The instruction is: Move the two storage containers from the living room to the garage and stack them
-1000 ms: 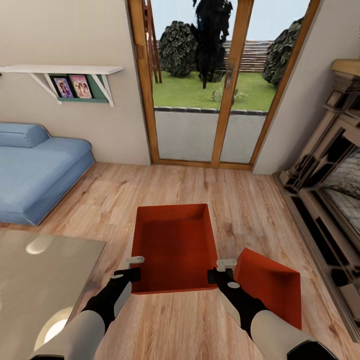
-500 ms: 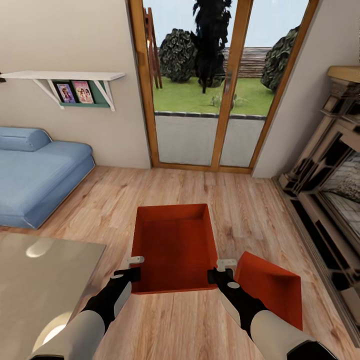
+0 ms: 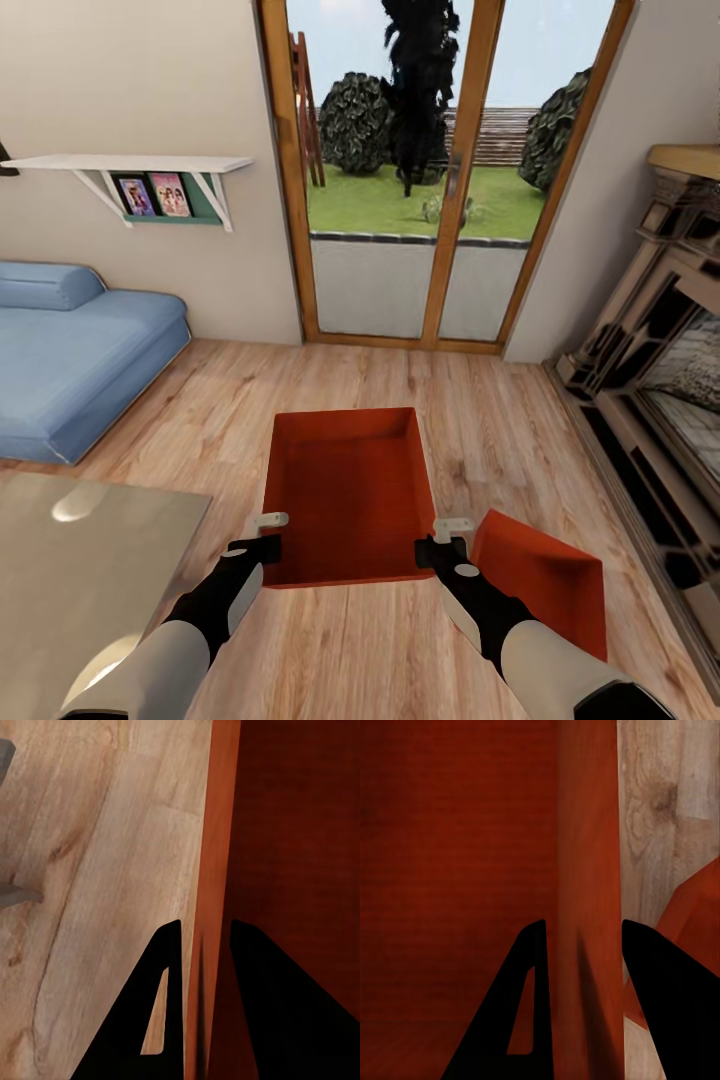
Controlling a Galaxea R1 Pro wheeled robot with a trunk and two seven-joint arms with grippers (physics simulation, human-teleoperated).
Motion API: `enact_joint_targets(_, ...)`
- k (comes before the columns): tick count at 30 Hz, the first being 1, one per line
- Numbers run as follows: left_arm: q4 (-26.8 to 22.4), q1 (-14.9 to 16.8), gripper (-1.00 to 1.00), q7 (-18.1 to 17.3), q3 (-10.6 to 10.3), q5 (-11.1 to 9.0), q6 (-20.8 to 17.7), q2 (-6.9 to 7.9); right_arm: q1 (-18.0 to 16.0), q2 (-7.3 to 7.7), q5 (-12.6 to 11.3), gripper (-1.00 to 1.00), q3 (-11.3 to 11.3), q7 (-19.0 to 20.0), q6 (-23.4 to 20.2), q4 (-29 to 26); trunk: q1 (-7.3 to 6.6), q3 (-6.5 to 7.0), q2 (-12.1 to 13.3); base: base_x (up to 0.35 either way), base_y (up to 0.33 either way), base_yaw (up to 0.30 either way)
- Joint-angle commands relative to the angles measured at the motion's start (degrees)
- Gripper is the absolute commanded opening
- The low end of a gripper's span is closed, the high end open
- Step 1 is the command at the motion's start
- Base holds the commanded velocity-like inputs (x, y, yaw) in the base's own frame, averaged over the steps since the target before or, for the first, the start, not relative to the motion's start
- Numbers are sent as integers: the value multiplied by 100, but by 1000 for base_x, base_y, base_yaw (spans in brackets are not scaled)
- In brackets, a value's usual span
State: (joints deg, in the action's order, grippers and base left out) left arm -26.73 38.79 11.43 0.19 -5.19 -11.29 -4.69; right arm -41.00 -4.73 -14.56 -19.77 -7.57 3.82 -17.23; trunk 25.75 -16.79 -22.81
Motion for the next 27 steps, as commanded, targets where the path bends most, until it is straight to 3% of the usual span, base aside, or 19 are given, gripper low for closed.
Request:
enact_joint_targets(1, -25, 6, -100, 52, 51, 57, -40, 4, -5, 25, -74, -100, -45, -75, 36, 33, 3, 0, -10, 0, 0, 0)
enact_joint_targets(27, -25, 6, -100, 52, 51, 53, -38, 4, -5, 25, -74, -100, -45, -71, 33, 35, 3, 239, -10, 0, 0, 0)
